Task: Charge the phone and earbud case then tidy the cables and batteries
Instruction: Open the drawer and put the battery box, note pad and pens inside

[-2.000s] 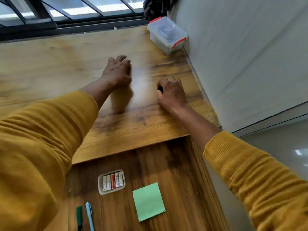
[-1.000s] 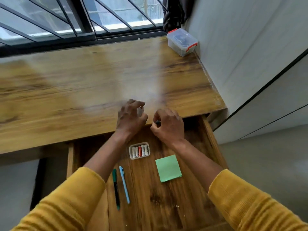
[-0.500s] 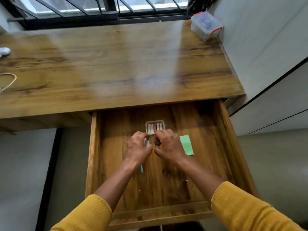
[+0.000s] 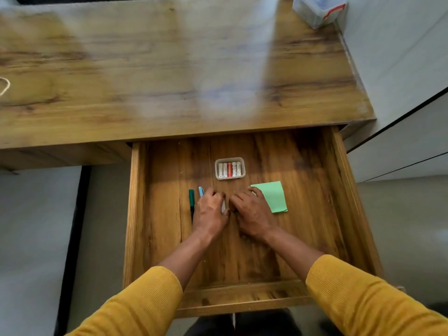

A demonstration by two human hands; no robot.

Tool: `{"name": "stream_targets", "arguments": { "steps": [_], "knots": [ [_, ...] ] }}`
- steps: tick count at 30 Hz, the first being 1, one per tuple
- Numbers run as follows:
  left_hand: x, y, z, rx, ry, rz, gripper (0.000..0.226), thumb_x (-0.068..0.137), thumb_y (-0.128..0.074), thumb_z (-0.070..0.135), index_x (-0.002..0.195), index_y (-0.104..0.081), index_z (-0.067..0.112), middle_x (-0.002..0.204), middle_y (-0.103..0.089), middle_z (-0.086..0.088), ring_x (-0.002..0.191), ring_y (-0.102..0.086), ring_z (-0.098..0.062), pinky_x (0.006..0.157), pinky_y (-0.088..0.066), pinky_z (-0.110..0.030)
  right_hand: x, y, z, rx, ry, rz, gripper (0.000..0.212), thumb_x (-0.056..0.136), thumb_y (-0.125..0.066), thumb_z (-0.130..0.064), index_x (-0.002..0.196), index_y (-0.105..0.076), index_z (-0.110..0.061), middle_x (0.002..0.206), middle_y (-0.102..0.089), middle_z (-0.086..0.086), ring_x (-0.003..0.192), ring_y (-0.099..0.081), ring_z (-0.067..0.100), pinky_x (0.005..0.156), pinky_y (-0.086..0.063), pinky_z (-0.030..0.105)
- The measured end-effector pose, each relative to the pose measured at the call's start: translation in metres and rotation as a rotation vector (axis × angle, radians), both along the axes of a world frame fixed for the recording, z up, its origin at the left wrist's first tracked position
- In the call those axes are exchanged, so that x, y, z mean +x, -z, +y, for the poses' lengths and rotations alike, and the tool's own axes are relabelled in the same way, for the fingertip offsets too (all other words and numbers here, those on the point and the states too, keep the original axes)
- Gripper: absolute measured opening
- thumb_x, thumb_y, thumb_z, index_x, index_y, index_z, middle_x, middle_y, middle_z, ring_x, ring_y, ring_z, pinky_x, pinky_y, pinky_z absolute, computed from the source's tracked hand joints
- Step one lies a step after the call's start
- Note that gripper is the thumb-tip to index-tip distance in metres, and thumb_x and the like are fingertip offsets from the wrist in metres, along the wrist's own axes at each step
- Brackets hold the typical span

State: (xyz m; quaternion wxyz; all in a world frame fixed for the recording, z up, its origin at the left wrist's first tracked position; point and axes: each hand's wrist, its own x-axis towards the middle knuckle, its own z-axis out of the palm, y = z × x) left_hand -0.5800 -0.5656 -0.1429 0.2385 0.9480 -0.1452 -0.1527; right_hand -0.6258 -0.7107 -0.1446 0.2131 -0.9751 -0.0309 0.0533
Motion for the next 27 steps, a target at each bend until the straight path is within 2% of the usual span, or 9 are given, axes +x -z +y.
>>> {"name": "stream_targets", "arguments": {
  "steps": [3, 7, 9, 12, 15, 18, 22, 25, 27],
  "knots": [
    [0.0, -0.003, 0.006, -0.012, 0.003, -0.018, 0.051, 0.092, -0.08, 0.024, 0.139, -0.063, 0.013, 0.134, -0.057, -0.004, 0.125, -0.056, -0.021, 0.106, -0.047, -0.03, 0.0, -0.007, 0.001, 0.031, 0.006, -0.023, 0.023, 0.087, -0.074, -0.011, 0.107, -0.065, -0.019, 0.112, -0.073, 0.003, 0.108, -0.067, 0.026, 0.113, -0.046, 0.046],
    [0.001, -0.014, 0.019, -0.098, 0.033, -0.026, 0.037, 0.092, -0.079, 0.018, 0.128, -0.069, 0.014, 0.119, -0.063, 0.0, 0.109, -0.062, -0.016, 0.097, -0.056, -0.031, 0.0, -0.017, 0.004, 0.122, 0.03, -0.025, 0.02, 0.086, -0.076, -0.008, 0.102, -0.068, -0.017, 0.1, -0.067, 0.001, 0.088, -0.062, 0.02, 0.079, -0.059, 0.04],
    [0.0, -0.023, 0.029, -0.137, 0.091, 0.069, 0.023, 0.092, -0.079, 0.018, 0.114, -0.073, 0.018, 0.107, -0.067, 0.005, 0.098, -0.066, -0.01, 0.088, -0.059, -0.025, -0.004, -0.026, 0.006, 0.195, 0.025, 0.048, 0.017, 0.088, -0.077, -0.015, 0.1, -0.067, -0.022, 0.095, -0.067, -0.004, 0.082, -0.062, 0.015, 0.071, -0.06, 0.037],
    [-0.005, -0.037, 0.045, -0.091, 0.242, 0.371, 0.013, 0.092, -0.081, 0.024, 0.104, -0.074, 0.024, 0.097, -0.069, 0.011, 0.089, -0.068, -0.004, 0.075, -0.056, -0.017, -0.012, -0.042, 0.006, 0.327, 0.008, 0.408, 0.016, 0.091, -0.079, -0.029, 0.096, -0.064, -0.03, 0.095, -0.068, -0.01, 0.086, -0.065, 0.01, 0.074, -0.057, 0.03],
    [-0.016, -0.039, 0.058, 0.019, 0.44, 0.651, 0.017, 0.089, -0.082, 0.039, 0.098, -0.074, 0.027, 0.097, -0.072, 0.009, 0.089, -0.069, -0.005, 0.079, -0.06, -0.024, -0.023, -0.047, 0.003, 0.415, -0.074, 0.843, 0.014, 0.09, -0.081, -0.028, 0.099, -0.071, -0.022, 0.101, -0.073, -0.002, 0.094, -0.068, 0.013, 0.082, -0.056, 0.027],
    [-0.034, -0.033, 0.067, 0.107, 0.569, 0.803, 0.031, 0.085, -0.082, 0.052, 0.1, -0.075, 0.026, 0.097, -0.074, 0.008, 0.089, -0.07, -0.008, 0.08, -0.06, -0.028, -0.039, -0.041, -0.002, 0.387, -0.221, 1.106, 0.023, 0.088, -0.083, -0.033, 0.104, -0.075, -0.018, 0.102, -0.073, -0.005, 0.097, -0.066, 0.01, 0.09, -0.053, 0.031],
    [-0.057, -0.02, 0.079, 0.113, 0.543, 0.805, 0.031, 0.084, -0.083, 0.053, 0.099, -0.072, 0.028, 0.096, -0.071, 0.009, 0.087, -0.066, -0.009, 0.071, -0.051, -0.023, -0.056, -0.028, -0.004, 0.363, -0.224, 1.124, 0.029, 0.085, -0.084, -0.038, 0.107, -0.075, -0.021, 0.106, -0.07, -0.009, 0.102, -0.064, 0.013, 0.094, -0.053, 0.038],
    [-0.062, -0.015, 0.085, 0.08, 0.511, 0.762, 0.033, 0.083, -0.082, 0.056, 0.097, -0.07, 0.028, 0.096, -0.071, 0.008, 0.087, -0.066, -0.01, 0.075, -0.056, -0.027, -0.064, -0.02, -0.003, 0.322, -0.216, 1.093, 0.028, 0.08, -0.085, -0.043, 0.1, -0.074, -0.026, 0.109, -0.07, -0.005, 0.104, -0.065, 0.021, 0.099, -0.055, 0.052],
    [-0.062, -0.013, 0.089, 0.081, 0.53, 0.713, 0.038, 0.081, -0.08, 0.062, 0.095, -0.069, 0.029, 0.095, -0.069, 0.009, 0.086, -0.065, -0.01, 0.077, -0.058, -0.03, -0.067, -0.018, -0.001, 0.315, -0.214, 1.075, 0.027, 0.08, -0.085, -0.043, 0.098, -0.073, -0.028, 0.109, -0.071, -0.001, 0.102, -0.065, 0.023, 0.098, -0.056, 0.054]
  ]
}}
